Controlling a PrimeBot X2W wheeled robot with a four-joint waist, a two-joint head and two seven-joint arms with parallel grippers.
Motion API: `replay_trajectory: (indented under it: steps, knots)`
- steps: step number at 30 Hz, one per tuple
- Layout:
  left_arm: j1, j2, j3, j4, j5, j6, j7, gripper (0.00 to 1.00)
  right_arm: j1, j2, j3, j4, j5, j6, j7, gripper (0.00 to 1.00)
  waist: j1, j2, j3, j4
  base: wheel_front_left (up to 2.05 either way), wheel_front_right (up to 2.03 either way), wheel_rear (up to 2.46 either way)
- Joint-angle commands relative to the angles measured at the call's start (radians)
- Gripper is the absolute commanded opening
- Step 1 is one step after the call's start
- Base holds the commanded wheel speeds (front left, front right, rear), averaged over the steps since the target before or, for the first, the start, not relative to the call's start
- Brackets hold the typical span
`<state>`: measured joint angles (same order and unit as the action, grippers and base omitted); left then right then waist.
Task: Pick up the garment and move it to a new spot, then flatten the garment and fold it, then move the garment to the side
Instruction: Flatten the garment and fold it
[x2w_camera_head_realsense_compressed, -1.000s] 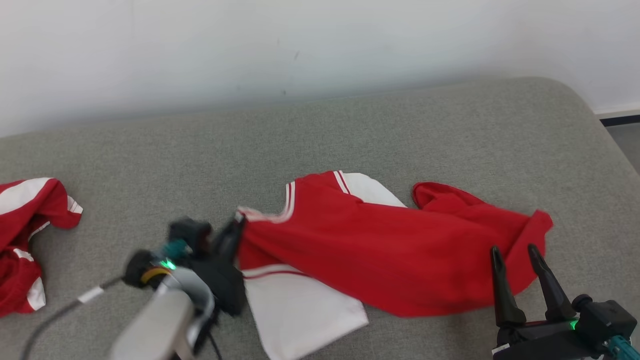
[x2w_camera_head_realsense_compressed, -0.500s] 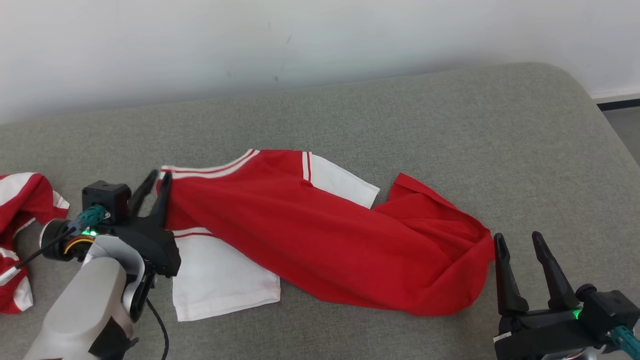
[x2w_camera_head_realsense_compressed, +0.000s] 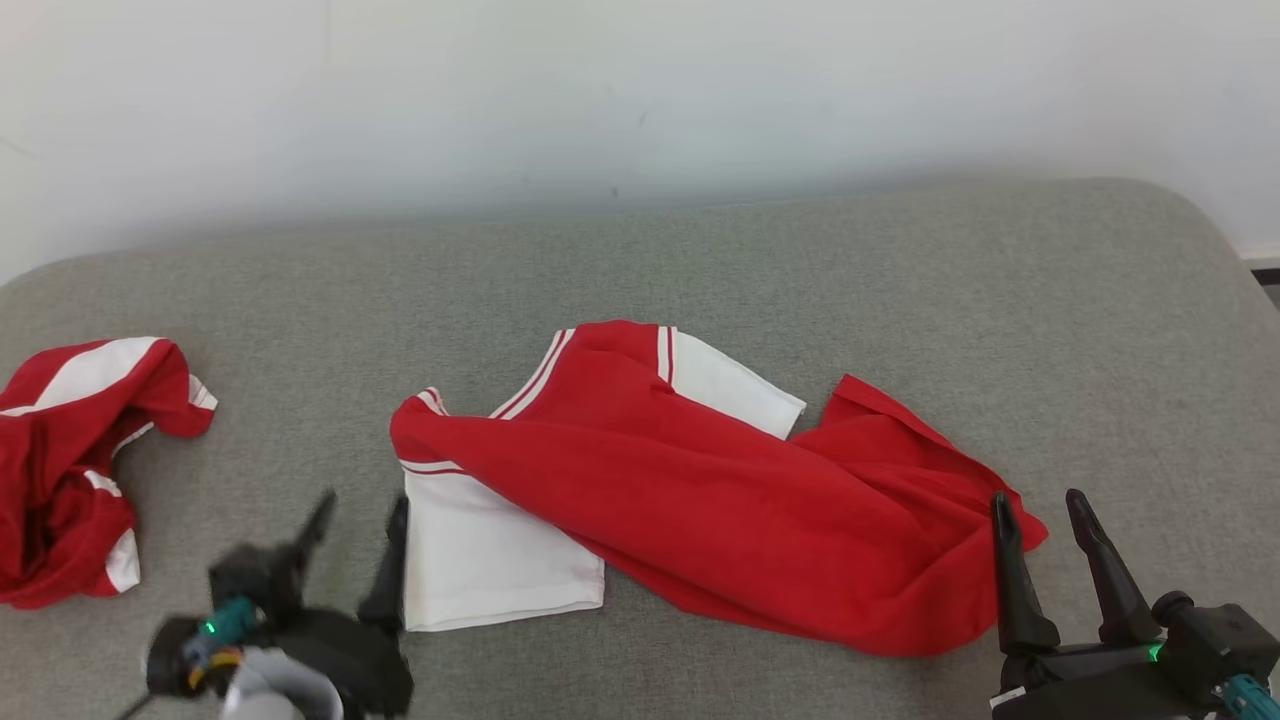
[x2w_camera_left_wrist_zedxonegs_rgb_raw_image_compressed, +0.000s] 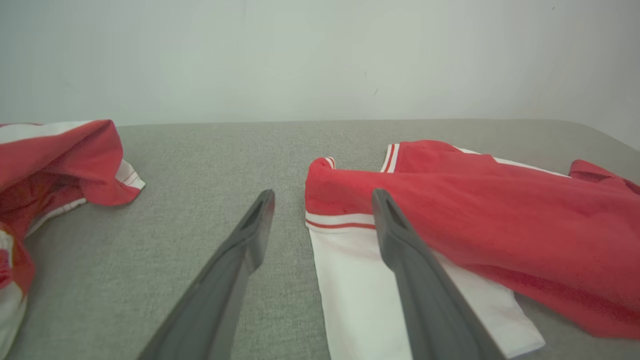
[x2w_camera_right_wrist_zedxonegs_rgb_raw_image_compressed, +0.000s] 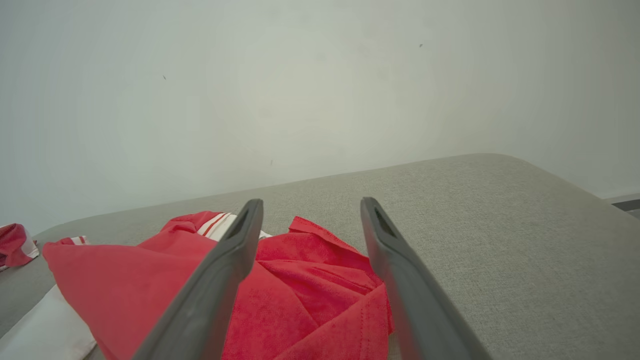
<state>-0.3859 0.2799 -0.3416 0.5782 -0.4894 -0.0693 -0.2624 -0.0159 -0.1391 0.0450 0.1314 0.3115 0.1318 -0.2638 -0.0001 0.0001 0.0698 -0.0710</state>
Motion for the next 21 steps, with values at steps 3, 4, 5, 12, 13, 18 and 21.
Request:
replay_trajectory:
  steps: [3, 4, 5, 12, 13, 18, 21]
  knots:
    - [0.059, -0.025, -0.015, 0.033, -0.011, -0.007, -0.002, 1.0, 0.012, -0.001, 0.002, -0.001, -0.003, -0.002, -0.001, 1.0, 0.0001, -0.0001, -0.007, 0.014, 0.0, 0.0, 0.0]
    - [0.067, -0.025, -0.021, 0.049, -0.013, -0.007, 0.006, 1.0, 0.012, -0.002, 0.005, -0.001, -0.002, -0.002, -0.001, 1.0, 0.0001, -0.0001, -0.006, 0.013, 0.0, 0.0, 0.0]
    - [0.073, -0.031, -0.027, 0.062, -0.015, -0.012, 0.006, 1.0, 0.011, -0.004, 0.006, 0.0, 0.0, -0.002, -0.001, 1.0, 0.0001, -0.0001, -0.006, 0.012, 0.0, 0.0, 0.0]
    - [0.066, -0.057, -0.063, 0.167, -0.036, -0.034, 0.038, 1.0, 0.0, -0.012, 0.015, 0.009, 0.003, -0.002, -0.001, 1.0, 0.0001, -0.0001, -0.001, -0.006, 0.0, 0.0, 0.0]
    - [0.061, -0.06, -0.065, 0.184, -0.038, -0.036, 0.042, 1.0, -0.001, -0.013, 0.016, 0.011, 0.004, -0.002, -0.001, 1.0, 0.0001, -0.0001, 0.0, -0.01, 0.0, 0.0, 0.0]
    - [0.044, -0.077, -0.081, 0.256, -0.048, -0.045, 0.042, 0.24, -0.005, -0.014, 0.025, 0.018, 0.006, -0.002, -0.001, 1.0, 0.0001, -0.0001, -0.003, -0.023, 0.0, 0.0, 0.0]
    - [0.035, -0.084, -0.089, 0.273, -0.054, -0.053, 0.027, 0.0, 0.005, -0.014, 0.015, 0.023, 0.007, -0.002, -0.001, 1.0, 0.0001, -0.0001, -0.013, -0.016, 0.0, 0.0, 0.0]
